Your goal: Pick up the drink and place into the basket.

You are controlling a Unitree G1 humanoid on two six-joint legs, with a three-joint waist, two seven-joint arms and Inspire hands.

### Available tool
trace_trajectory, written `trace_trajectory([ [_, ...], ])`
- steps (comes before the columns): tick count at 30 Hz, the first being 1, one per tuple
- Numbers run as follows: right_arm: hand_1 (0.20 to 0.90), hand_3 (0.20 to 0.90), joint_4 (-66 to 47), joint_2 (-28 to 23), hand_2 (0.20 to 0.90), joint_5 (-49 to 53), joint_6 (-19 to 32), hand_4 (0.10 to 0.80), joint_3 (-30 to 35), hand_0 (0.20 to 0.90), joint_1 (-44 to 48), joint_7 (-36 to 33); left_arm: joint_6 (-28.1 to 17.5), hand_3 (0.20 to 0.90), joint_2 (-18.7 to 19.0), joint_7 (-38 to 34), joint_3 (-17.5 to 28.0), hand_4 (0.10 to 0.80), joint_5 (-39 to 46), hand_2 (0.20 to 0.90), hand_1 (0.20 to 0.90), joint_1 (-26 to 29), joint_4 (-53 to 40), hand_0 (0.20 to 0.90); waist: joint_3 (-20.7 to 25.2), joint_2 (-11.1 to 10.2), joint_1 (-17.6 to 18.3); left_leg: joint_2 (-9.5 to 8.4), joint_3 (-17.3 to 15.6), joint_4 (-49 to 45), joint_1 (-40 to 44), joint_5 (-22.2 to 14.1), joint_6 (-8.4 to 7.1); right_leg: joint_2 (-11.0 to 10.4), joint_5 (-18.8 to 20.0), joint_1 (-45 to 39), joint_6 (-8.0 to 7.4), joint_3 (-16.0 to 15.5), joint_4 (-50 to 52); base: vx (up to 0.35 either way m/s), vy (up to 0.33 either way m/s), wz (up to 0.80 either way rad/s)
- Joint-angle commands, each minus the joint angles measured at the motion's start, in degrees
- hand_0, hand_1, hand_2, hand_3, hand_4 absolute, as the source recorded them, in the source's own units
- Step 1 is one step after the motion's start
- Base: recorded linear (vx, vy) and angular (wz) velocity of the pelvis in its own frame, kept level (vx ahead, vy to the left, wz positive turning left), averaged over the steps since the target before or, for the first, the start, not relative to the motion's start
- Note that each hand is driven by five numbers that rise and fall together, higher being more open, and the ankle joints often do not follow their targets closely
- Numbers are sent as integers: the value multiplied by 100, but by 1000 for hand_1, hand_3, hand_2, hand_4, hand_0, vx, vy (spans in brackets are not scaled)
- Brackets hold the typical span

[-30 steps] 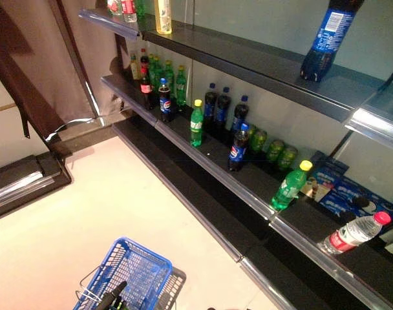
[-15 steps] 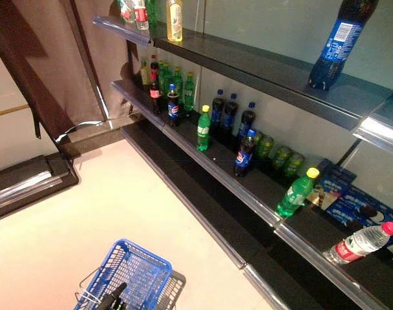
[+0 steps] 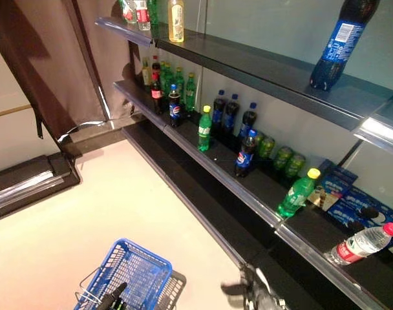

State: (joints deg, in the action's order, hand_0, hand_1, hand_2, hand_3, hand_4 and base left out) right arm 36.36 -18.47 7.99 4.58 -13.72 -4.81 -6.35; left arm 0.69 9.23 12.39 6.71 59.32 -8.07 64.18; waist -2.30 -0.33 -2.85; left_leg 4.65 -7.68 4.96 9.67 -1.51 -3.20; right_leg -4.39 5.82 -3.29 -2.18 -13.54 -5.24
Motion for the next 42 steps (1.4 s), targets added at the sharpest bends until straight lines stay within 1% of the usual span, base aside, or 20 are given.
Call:
trace_trajectory([
  [1,900,900,-1177,-214,900,-478,74,800,1,900,561,-635,-45,200,20,13,-111,100,87,300,300,196,-640,300,-128,-217,11,-153,76,-144,-199,-51,119,-313,-319,-381,-360,280,129,-14,2,10],
  [3,900,900,-2370,-450,900,-678,-103,800,218,900,447,-657,-83,200,-27,-62,-128,100,179,300,300,26,-856,300,-124,-218,95,-149,46,-120,-180,-57,124,-301,-326,-370,-374,338,128,-6,3,3],
  [4,900,900,-3137,-618,900,-760,-274,800,429,900,337,-558,-104,200,-58,-91,-114,100,226,300,300,-80,-947,300,-119,-204,147,-141,17,-96,-155,-61,132,-291,-331,-367,-380,367,125,0,0,0],
  [6,900,900,-3572,-738,900,-823,-165,800,610,900,262,-605,-137,200,-83,-82,-100,100,260,300,300,-145,-962,300,-110,-195,198,-136,-10,-85,-145,-67,138,-283,-333,-355,-388,398,125,0,0,0],
  [7,900,900,-3572,-738,900,-823,-165,800,610,900,262,-605,-137,200,-83,-82,-100,100,260,300,300,-145,-962,300,-110,-195,198,-136,-10,-85,-145,-67,138,-283,-333,-355,-388,398,125,0,0,0],
  [8,900,900,-4032,-889,900,-890,84,800,867,900,215,-774,-200,200,-132,-51,-66,100,287,300,300,-210,-923,300,-100,-178,245,-122,-57,-72,-134,-80,140,-277,-335,-337,-392,426,124,0,0,0],
  [9,900,900,-4102,-917,900,-917,190,800,925,900,218,-895,-212,200,-144,-41,-51,100,284,300,300,-218,-906,300,-99,-175,254,-120,-67,-71,-132,-81,141,-277,-334,-330,-393,430,125,0,0,0],
  [12,900,900,-4323,-1044,900,-874,336,800,1188,900,316,-1269,-236,200,-168,-35,-10,100,272,300,300,-208,-849,300,-100,-162,269,-98,-121,-70,-124,-100,133,-283,-341,-323,-395,423,124,4,3,-4],
  [13,900,900,-4532,-1125,900,-834,449,800,1423,900,398,-1692,-256,200,-188,-10,28,100,256,300,300,-205,-810,300,-100,-150,272,-83,-151,-80,-123,-112,128,-287,-355,-315,-395,417,137,11,0,-5],
  [17,900,900,-4719,-1166,900,-836,591,800,1716,900,463,-2338,-264,200,-202,11,69,100,238,300,300,-219,-781,300,-99,-126,275,-72,-181,-111,-126,-131,126,-294,-381,-303,-390,404,166,9,2,-15],
  [18,900,900,-4803,-1185,900,-885,650,800,1909,900,486,-2731,-276,200,-210,58,109,100,226,300,300,-231,-734,300,-91,-109,275,-67,-195,-146,-137,-151,127,-299,-402,-301,-383,389,181,16,6,-3],
  [19,900,900,-4813,-1187,900,-906,664,800,1941,900,484,-2827,-277,200,-211,66,117,100,221,300,300,-234,-729,300,-90,-106,273,-66,-197,-152,-138,-155,127,-300,-406,-299,-381,386,186,0,0,0],
  [20,900,900,-4883,-1195,900,-952,654,800,2092,900,463,-3103,-247,200,-210,80,171,100,188,300,300,-246,-736,300,-83,-94,276,-62,-203,-175,-142,-166,128,-300,-419,-295,-375,382,204,0,0,0],
  [23,900,900,-4925,-1161,900,-934,578,800,2255,900,398,-3332,-230,200,-224,90,216,100,134,300,300,-275,-744,300,-65,-85,269,-66,-193,-188,-142,-177,125,-299,-429,-310,-373,376,202,0,0,0],
  [24,900,900,-4911,-1145,900,-856,519,800,2275,900,372,-3300,-220,200,-226,78,222,100,116,300,300,-284,-761,300,-56,-85,267,-67,-188,-188,-141,-176,120,-301,-432,-315,-374,371,200,0,0,0],
  [30,900,900,-4807,-1045,900,-663,338,800,2165,900,271,-3363,-209,200,-222,33,183,100,158,300,300,-300,-844,300,-83,-92,270,-66,-172,-243,-163,-181,113,-291,-462,-297,-355,338,258,0,0,0],
  [34,900,900,-4558,-948,900,-331,422,800,1937,900,412,-3817,-245,200,-198,-27,-32,100,319,300,300,-188,-953,300,-300,-65,259,-96,-121,-640,-436,-253,135,-268,-599,-74,-261,289,596,-19,-9,0],
  [37,900,900,-4379,-906,900,-307,555,800,1839,900,588,-4089,-279,200,-186,-53,-198,100,454,300,300,-79,-1052,300,-494,-35,248,-142,-68,-983,-721,-292,149,-264,-653,143,-190,287,835,-101,-8,1],
  [38,900,900,-4273,-895,900,-239,624,800,1778,900,751,-4257,-322,200,-182,-94,-351,100,559,300,300,-2,-1149,300,-650,-3,241,-167,-29,-1208,-928,-323,165,-267,-683,307,-139,292,989,-130,-6,2],
  [42,900,900,-4001,-841,900,-121,720,800,1675,900,1358,-4564,-447,200,-156,-160,-606,100,755,300,300,200,-1340,300,-1093,77,236,-236,83,-1566,-1388,-331,196,-273,-715,671,-33,338,1242,-179,-9,-1],
])
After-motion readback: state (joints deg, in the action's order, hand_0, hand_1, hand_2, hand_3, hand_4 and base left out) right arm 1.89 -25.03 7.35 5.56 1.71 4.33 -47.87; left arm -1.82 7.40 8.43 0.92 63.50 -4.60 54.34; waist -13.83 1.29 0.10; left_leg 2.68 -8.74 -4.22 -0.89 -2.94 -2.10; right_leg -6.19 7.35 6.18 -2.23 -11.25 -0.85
